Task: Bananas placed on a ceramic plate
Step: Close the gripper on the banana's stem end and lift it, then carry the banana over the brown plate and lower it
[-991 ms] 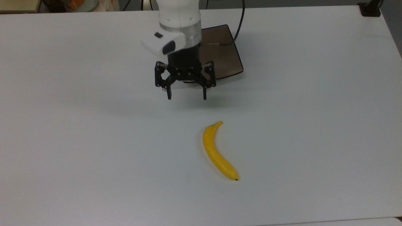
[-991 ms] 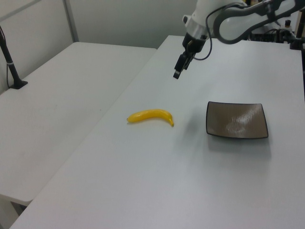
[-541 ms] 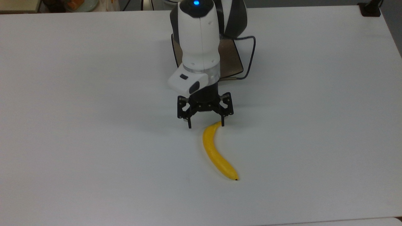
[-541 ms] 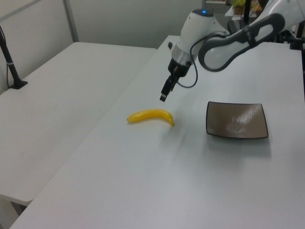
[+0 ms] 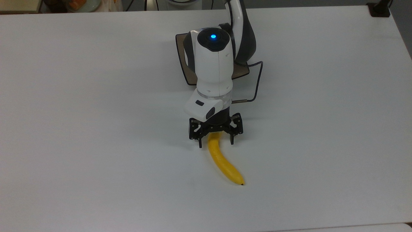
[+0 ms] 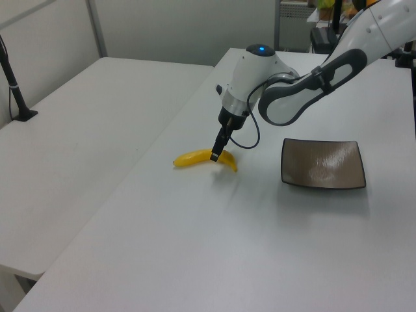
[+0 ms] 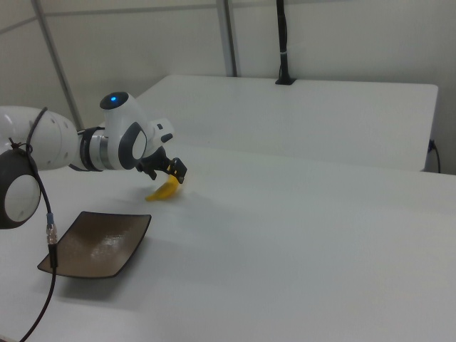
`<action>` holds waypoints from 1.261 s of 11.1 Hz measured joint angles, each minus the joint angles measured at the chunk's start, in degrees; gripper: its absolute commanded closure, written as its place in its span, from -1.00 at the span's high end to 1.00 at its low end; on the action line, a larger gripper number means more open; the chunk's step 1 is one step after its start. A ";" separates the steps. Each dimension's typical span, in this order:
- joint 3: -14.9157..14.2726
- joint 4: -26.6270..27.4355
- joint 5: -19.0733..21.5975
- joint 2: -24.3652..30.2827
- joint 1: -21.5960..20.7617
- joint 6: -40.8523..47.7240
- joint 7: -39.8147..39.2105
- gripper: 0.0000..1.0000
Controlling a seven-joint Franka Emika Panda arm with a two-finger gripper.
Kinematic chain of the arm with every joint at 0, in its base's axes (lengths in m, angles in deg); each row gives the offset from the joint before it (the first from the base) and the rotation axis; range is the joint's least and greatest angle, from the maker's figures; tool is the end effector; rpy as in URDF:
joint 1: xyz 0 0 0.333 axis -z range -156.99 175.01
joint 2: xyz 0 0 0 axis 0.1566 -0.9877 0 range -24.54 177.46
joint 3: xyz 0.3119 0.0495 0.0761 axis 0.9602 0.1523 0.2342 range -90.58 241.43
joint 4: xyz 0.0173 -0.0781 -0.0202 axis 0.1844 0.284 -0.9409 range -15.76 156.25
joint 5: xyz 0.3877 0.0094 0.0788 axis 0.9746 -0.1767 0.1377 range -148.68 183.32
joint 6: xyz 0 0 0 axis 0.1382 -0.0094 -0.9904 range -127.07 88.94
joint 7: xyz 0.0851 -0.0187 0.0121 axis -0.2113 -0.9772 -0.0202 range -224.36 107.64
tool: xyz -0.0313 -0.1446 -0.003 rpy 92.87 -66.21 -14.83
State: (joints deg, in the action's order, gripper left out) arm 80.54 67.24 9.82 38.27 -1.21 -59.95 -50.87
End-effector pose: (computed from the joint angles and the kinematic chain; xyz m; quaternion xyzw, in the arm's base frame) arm 0.7437 0.1912 0.2807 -0.9749 -0.0996 -0.1984 0.0196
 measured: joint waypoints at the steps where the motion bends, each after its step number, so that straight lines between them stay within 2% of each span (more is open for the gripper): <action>1: 0.00 -0.05 -0.60 -0.34 -0.01 -0.45 0.00 -0.52; 8: 0.00 -0.47 -0.64 -0.55 0.17 -0.55 0.00 -0.52; 11: -0.01 -1.92 -0.62 1.25 1.03 -0.17 0.00 -0.51; 14: -0.01 -1.95 1.03 6.67 1.37 11.29 -0.34 -0.51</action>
State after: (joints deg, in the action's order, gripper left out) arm 80.53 65.29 10.86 44.94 0.15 -48.66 -51.21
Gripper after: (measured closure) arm 0.687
